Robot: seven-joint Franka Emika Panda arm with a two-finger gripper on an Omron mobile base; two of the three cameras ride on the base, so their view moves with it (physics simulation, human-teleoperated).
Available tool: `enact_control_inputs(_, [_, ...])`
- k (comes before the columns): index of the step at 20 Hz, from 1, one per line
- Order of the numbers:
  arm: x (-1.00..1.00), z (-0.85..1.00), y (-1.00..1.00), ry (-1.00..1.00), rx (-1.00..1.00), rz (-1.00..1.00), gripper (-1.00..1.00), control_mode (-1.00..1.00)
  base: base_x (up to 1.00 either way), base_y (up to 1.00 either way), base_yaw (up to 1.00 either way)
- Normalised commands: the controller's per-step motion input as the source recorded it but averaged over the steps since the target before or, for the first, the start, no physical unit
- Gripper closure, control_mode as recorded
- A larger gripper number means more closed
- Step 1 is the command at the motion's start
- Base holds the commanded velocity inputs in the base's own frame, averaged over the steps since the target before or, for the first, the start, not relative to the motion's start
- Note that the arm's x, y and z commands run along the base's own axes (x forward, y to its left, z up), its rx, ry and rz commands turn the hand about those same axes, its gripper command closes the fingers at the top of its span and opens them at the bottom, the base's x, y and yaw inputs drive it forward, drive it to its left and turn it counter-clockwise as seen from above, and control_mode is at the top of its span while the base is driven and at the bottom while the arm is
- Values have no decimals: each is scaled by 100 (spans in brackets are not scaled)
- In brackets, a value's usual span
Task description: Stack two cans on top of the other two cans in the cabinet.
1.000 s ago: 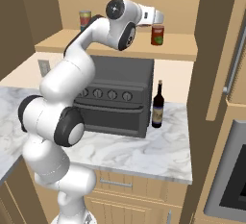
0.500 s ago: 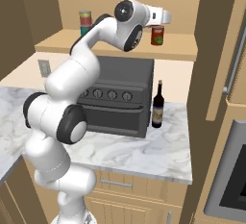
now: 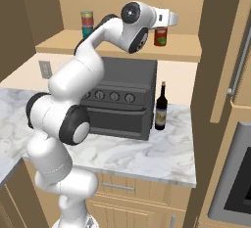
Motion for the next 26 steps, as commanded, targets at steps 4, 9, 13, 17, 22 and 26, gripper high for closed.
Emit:
enact_control_inputs(4, [12,-3,0,0,0,0,100,-100,0,0,0])
enact_control_inputs(9, [21,0,0,0,0,0,100,-100,0,0,0])
enact_control_inputs(13, [28,0,0,0,0,0,100,-100,0,0,0])
enact_control_inputs(17, [26,-3,-4,0,0,0,100,-100,0,0,0])
enact_control_inputs(22, [19,-3,-14,0,0,0,100,-100,0,0,0])
enact_control_inputs(26, [16,-3,-15,0,0,0,100,-100,0,0,0])
